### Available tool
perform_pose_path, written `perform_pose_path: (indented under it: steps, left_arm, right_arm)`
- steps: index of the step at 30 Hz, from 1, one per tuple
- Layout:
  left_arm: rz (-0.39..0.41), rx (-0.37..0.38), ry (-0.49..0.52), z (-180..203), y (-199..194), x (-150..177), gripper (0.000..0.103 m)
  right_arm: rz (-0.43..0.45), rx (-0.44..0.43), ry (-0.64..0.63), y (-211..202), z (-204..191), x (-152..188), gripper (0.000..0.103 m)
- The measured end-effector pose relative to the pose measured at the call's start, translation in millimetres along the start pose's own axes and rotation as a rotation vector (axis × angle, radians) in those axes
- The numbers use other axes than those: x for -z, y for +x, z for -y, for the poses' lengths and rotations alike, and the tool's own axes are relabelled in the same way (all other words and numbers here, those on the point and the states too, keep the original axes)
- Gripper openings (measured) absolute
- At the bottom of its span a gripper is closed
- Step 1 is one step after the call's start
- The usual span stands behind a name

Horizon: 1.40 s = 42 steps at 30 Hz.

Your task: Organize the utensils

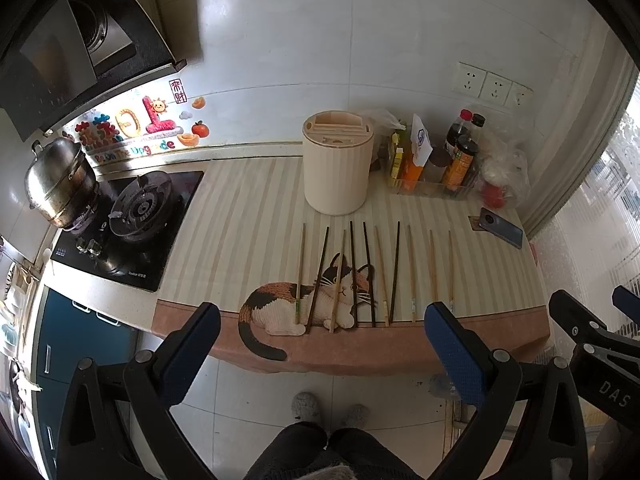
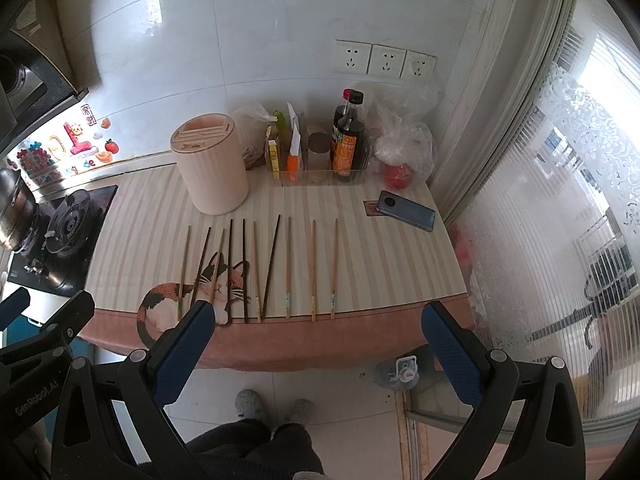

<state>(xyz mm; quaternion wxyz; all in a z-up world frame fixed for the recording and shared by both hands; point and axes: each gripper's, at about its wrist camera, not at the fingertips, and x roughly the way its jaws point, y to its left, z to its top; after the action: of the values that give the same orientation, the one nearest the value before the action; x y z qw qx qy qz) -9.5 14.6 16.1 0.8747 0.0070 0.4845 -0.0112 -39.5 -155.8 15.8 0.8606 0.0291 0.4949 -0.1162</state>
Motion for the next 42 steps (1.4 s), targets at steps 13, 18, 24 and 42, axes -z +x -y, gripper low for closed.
perform_pose_path:
  steps: [13,18,24,42]
  left_arm:
    - [0.17,-0.08,0.011,2,6,-1,0.103]
    - [0.204,-0.118,-0.003,-2,41,-7,0.103]
    - [0.093,-0.169,-0.028,-17,112,-8,0.103]
    - [-0.454,-0.03,0.023,-63,383,-22,0.055]
  right_arm:
    - [0.04,-0.005,0.023,3,7,1,0.103]
    - [0.114,-0.005,0.025,35,13,-3,0.103]
    - [0.051,-0.044,0.042,111,12,-7,0.082]
    - [-0.385,-0.072,0.072,348,-33,-10,0.04]
